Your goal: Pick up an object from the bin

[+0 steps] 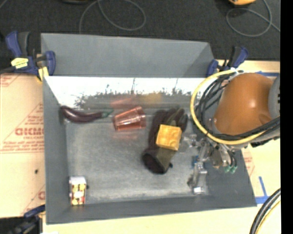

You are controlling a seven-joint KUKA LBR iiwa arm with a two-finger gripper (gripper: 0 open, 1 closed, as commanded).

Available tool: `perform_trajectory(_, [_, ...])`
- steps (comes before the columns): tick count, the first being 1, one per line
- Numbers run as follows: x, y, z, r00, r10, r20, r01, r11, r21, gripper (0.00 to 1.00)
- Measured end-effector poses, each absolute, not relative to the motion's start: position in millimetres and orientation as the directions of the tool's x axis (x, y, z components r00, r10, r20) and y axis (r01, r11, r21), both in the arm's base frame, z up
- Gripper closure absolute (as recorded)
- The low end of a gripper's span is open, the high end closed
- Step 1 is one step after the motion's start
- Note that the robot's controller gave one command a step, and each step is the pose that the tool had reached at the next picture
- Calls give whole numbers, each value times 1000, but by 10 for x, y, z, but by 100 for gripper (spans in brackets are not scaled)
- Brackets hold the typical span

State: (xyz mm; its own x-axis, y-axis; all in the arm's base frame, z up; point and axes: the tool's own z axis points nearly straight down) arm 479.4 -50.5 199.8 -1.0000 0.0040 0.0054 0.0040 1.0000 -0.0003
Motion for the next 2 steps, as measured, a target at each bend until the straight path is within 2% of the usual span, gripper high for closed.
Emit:
perform_trajectory(1, [4812, -504, 2036, -1000, 2, -3, 2, 1000, -1, 0])
perform_trajectory(2, [4946, -357, 1568, -996, 92, -5, 92, 996, 0, 0])
